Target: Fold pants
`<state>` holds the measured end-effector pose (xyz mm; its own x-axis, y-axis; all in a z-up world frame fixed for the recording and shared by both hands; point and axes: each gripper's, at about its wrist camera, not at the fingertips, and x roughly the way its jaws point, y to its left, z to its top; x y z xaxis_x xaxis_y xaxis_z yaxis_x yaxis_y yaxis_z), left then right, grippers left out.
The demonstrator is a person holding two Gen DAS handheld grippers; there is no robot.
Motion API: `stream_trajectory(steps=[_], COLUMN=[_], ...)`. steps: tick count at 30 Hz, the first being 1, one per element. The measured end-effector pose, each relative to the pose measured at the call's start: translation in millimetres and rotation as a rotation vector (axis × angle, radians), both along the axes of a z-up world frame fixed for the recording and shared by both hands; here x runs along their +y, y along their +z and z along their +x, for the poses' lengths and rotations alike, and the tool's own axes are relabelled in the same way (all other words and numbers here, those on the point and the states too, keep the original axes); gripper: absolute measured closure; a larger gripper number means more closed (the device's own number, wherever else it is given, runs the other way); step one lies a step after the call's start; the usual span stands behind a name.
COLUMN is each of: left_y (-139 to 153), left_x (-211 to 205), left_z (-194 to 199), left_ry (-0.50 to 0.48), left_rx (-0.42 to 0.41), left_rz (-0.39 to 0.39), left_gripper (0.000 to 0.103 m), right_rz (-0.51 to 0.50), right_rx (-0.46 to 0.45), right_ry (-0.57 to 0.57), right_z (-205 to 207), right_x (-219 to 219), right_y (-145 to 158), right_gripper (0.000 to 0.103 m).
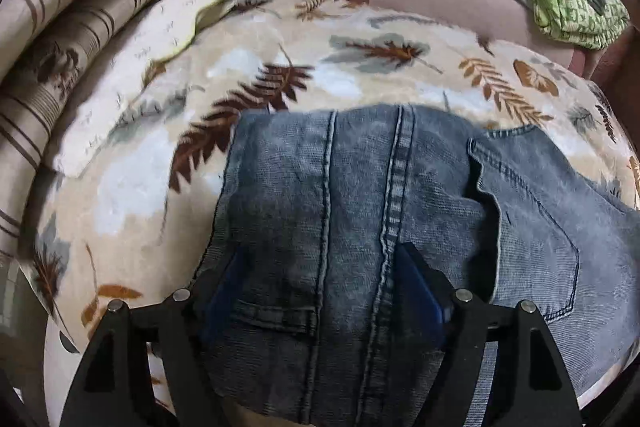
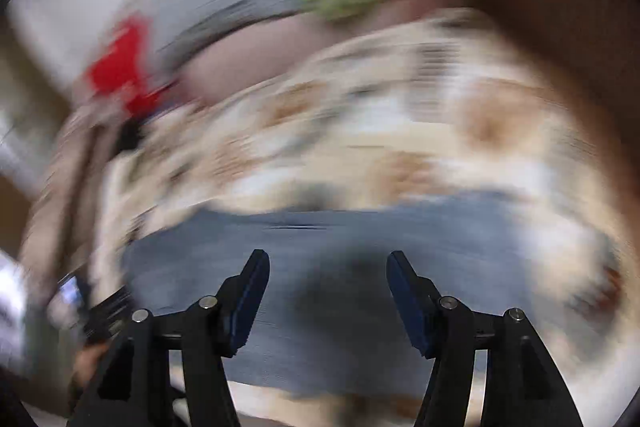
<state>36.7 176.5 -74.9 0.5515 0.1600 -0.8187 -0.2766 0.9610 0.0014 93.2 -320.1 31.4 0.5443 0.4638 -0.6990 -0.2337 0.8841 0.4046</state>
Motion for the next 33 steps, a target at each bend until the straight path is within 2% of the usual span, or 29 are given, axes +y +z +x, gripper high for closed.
stream_trajectory(steps=[2, 5, 8, 11, 13, 15, 20, 22, 23, 25, 27, 29, 30, 31, 32, 33], left_y=[-2.8, -3.0, -3.6, -5.1, -5.7, -5.6, -6.0, -6.4, -6.7, -6.7, -6.3, -6.1, -6.0, -5.9, -5.7, -5.4], left_x=[1.4, 5.9, 10.3, 10.0, 10.6, 11.2, 11.1, 10.9, 11.1, 11.0, 10.8, 10.7, 10.6, 10.4, 10.0, 9.6], left_z=[0.1, -1.3, -3.2, -2.1, -0.6, -0.1, 1.7, 2.6, 2.7, 1.8, 0.7, 0.6, 0.5, 0.3, 0.1, -0.2], left_ry=[0.000, 0.000, -0.005, -0.005, -0.005, -0.006, -0.001, 0.003, 0.004, 0.004, 0.007, 0.011, 0.014, 0.017, 0.019, 0.020], left_rx=[0.005, -0.001, -0.006, -0.007, -0.005, -0.005, -0.005, -0.004, -0.005, -0.006, -0.010, -0.011, -0.011, -0.012, -0.013, -0.015], left_rz=[-0.011, -0.033, -0.042, -0.054, -0.055, -0.061, -0.059, -0.058, -0.059, -0.056, -0.054, -0.052, -0.051, -0.050, -0.048, -0.044], left_gripper=[0.024, 0.023, 0.022, 0.020, 0.020, 0.020, 0.019, 0.018, 0.018, 0.018, 0.017, 0.017, 0.017, 0.017, 0.017, 0.017], right_rz=[-0.010, -0.085, -0.164, -0.256, -0.330, -0.393, -0.488, -0.504, -0.525, -0.494, -0.394, -0.334, -0.300, -0.255, -0.204, -0.150], right_rx=[0.018, 0.064, 0.116, 0.137, 0.184, 0.183, 0.057, 0.059, 0.064, 0.071, 0.073, 0.058, 0.033, 0.014, -0.006, -0.027], right_ry=[0.174, 0.358, 0.453, 0.508, 0.527, 0.563, 0.542, 0.518, 0.521, 0.522, 0.473, 0.406, 0.353, 0.317, 0.277, 0.231], right_z=[32.2, 80.9, 115.3, 127.1, 134.0, 131.8, 133.1, 142.0, 144.5, 145.2, 145.0, 138.8, 129.9, 121.2, 108.8, 92.6], right_x=[60.2, 151.6, 211.0, 234.5, 245.2, 252.2, 264.9, 271.2, 274.6, 276.9, 261.2, 240.1, 222.8, 207.4, 189.2, 170.9], right_y=[-5.3, -24.3, -48.7, -69.0, -86.6, -91.4, -70.3, -79.6, -93.4, -107.4, -101.4, -87.7, -76.2, -66.2, -57.2, -49.7], right_gripper=[0.040, 0.043, 0.051, 0.063, 0.097, 0.101, 0.102, 0.102, 0.102, 0.098, 0.097, 0.081, 0.066, 0.044, 0.036, 0.032])
